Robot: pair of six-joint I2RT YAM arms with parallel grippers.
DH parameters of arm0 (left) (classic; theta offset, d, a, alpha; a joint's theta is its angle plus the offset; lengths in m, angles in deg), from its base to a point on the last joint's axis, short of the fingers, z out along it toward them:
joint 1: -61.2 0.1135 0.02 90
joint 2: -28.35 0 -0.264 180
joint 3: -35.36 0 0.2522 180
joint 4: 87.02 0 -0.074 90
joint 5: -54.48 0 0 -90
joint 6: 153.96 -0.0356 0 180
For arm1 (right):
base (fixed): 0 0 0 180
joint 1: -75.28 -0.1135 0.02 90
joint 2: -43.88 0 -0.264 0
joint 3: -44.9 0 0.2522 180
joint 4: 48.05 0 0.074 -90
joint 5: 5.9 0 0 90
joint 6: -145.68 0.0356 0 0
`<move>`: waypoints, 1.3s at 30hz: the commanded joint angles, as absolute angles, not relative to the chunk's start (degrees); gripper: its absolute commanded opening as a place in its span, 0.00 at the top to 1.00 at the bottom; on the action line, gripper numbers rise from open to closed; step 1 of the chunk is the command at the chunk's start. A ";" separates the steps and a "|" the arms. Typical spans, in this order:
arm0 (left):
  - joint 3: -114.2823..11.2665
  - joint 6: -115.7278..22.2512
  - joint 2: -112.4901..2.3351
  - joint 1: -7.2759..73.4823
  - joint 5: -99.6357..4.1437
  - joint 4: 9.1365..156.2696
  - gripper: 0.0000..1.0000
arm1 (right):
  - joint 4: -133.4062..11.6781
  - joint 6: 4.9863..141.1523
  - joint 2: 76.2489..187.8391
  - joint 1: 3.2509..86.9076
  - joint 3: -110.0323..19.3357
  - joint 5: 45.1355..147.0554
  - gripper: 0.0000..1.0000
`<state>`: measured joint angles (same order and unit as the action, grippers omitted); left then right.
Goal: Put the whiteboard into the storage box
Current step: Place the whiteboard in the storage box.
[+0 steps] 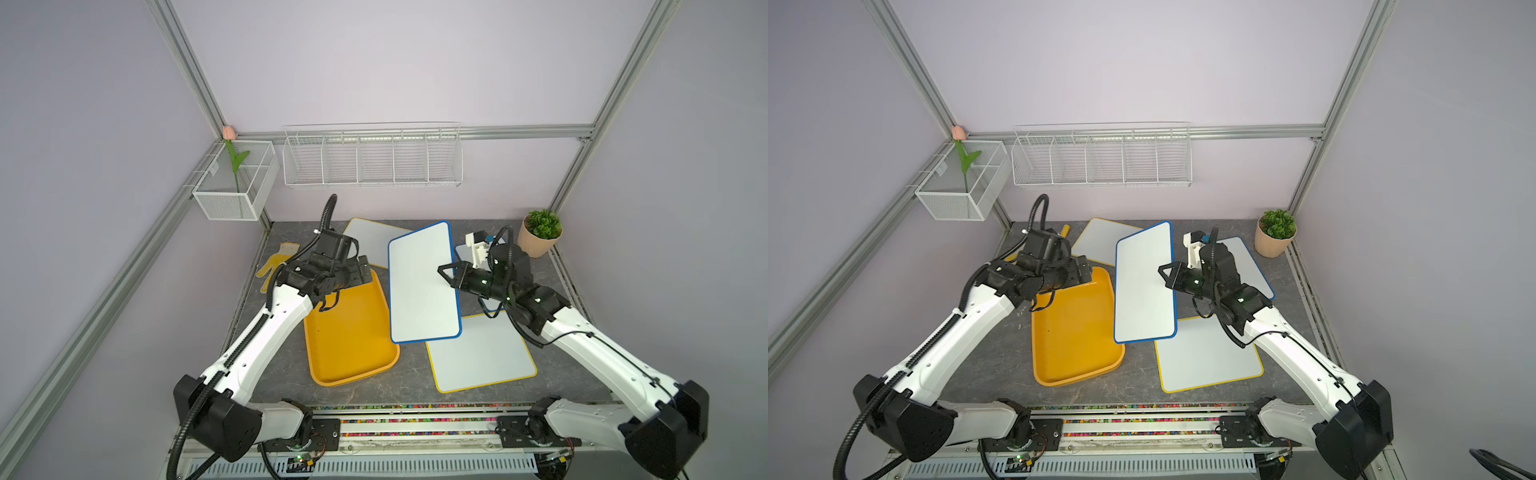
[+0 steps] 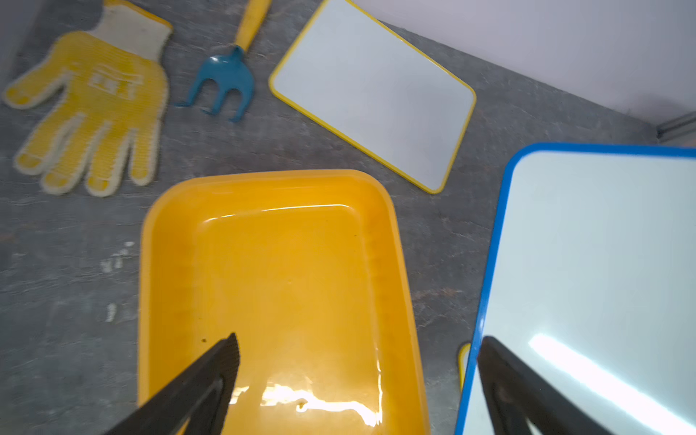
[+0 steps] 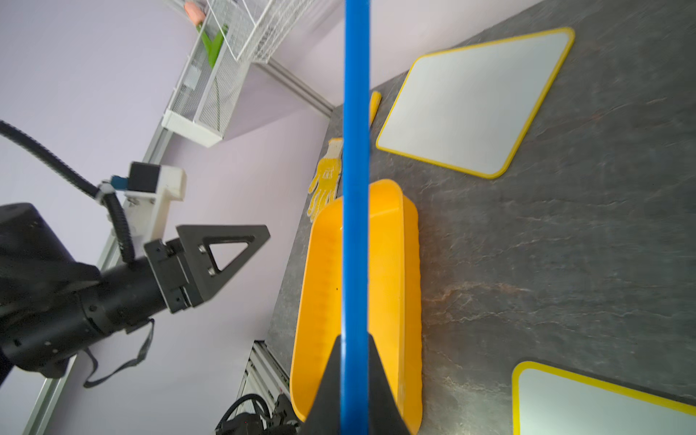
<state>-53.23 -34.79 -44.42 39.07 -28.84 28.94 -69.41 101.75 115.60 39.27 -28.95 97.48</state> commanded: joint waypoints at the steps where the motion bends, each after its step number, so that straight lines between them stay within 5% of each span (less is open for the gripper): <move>1: -50.27 -38.40 -42.22 45.51 -32.05 25.47 0.00 | -59.44 103.21 119.04 35.29 -32.10 99.39 0.94; 8: -46.04 -42.03 -41.20 53.94 -35.66 27.61 0.00 | -53.94 106.68 131.56 28.18 -36.72 100.58 0.94; 39: -39.73 -46.72 -40.34 54.35 -35.52 35.89 0.00 | -46.87 117.57 157.11 20.09 -46.29 97.81 0.94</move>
